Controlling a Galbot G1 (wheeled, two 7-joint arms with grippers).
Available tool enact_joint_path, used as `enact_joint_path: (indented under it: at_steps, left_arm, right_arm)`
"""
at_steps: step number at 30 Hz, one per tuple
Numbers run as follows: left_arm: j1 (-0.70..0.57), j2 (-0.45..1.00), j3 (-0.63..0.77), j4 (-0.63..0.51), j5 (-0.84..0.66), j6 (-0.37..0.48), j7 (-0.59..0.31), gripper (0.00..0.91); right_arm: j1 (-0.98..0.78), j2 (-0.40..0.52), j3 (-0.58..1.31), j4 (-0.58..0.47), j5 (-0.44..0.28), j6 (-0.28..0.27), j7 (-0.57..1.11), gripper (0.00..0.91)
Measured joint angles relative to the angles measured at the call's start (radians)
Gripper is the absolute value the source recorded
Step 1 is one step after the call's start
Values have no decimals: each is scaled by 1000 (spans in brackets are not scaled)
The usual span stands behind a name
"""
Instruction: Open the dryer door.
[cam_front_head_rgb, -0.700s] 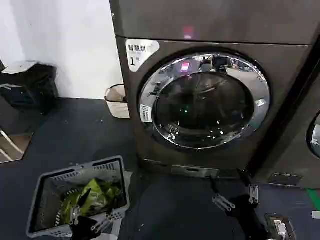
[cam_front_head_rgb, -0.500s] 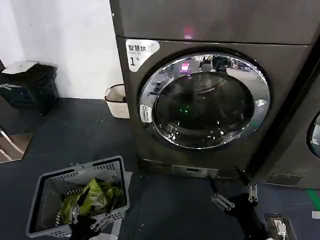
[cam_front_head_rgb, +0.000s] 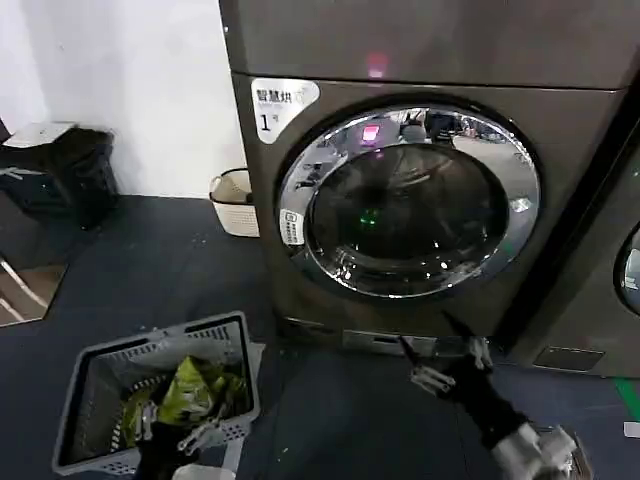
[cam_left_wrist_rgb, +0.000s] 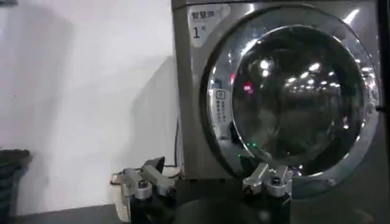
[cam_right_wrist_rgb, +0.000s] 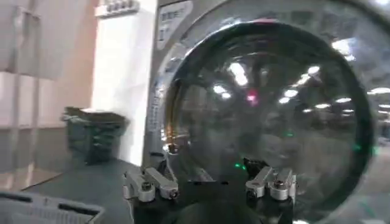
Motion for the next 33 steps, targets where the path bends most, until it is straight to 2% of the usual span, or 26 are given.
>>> enact_joint_path:
  at_steps: [5,10,22,33]
  left_arm:
    - [-1,-2,3,16,-24,-2,1,907]
    - [1,-1,-1,26,-33,-11,3,907]
    - [9,-27,-13,28,-28,-26,2,907]
    - [14,-41,-25,26,-28,-41,4,907]
  right_arm:
    - [139,-74,-93,-77,47,-20,-12,907]
    - [265,-96,-210,-148,55,-20,-16,907]
    - [557,-71,-440,-328,103,-31,-24,907]
    - [742,-20,-574,-473,107,-30,-29,907]
